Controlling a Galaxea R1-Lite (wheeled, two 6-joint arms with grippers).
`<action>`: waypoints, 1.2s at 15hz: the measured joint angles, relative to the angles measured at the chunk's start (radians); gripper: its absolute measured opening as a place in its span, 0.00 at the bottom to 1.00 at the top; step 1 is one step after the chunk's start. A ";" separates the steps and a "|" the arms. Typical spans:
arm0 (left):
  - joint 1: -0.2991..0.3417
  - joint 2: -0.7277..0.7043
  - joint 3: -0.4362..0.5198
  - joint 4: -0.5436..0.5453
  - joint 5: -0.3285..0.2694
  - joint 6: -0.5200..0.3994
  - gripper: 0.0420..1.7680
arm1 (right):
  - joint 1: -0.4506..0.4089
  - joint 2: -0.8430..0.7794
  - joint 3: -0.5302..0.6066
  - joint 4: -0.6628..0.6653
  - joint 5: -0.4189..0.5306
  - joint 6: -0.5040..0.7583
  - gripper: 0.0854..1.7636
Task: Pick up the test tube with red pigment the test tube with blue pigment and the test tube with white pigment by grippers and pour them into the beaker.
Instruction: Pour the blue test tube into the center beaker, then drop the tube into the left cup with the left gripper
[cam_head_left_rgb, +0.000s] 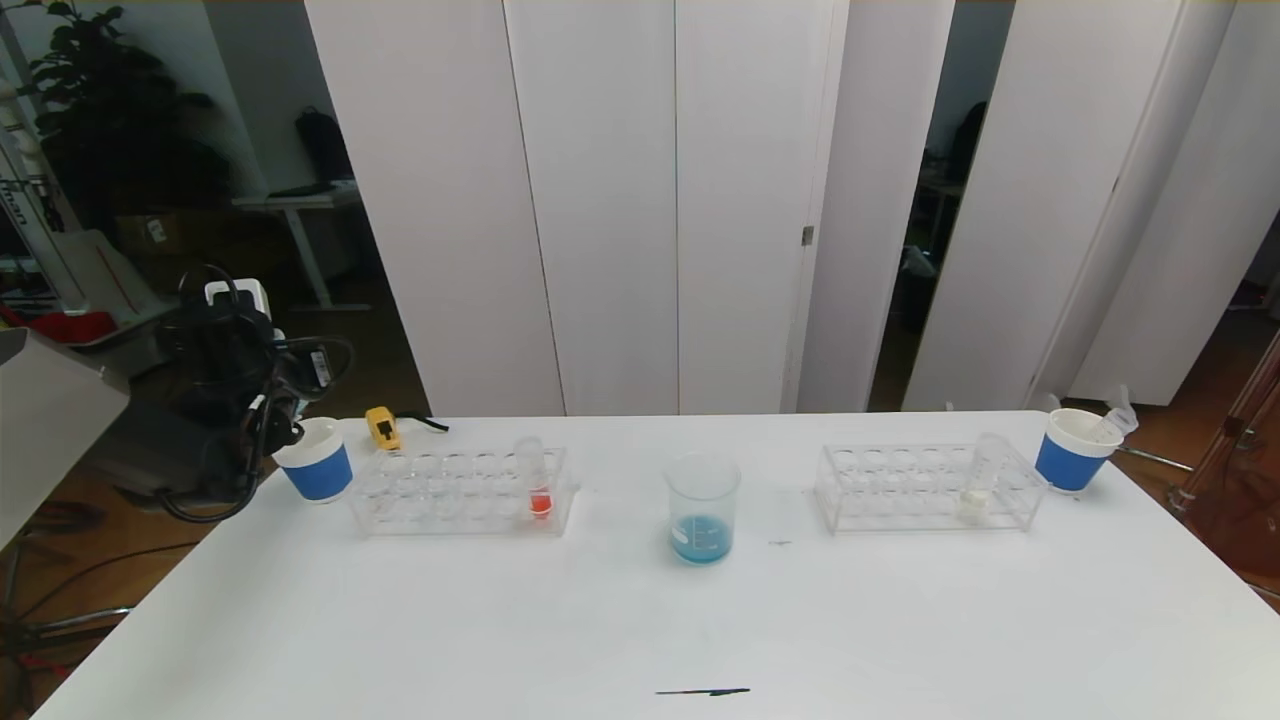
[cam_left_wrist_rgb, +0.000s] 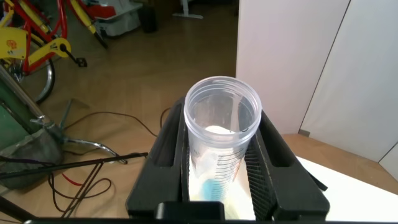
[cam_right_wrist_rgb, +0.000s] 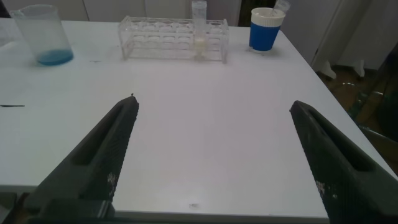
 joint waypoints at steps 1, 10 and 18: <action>0.001 0.009 0.001 0.008 -0.001 -0.003 0.32 | 0.000 0.000 0.000 0.000 0.000 0.000 0.99; 0.011 0.040 0.015 0.105 -0.040 -0.081 0.32 | 0.000 0.000 0.000 0.000 0.000 0.000 0.99; 0.016 0.048 0.023 0.125 -0.040 -0.082 0.32 | 0.000 0.000 0.000 0.000 0.000 0.000 0.99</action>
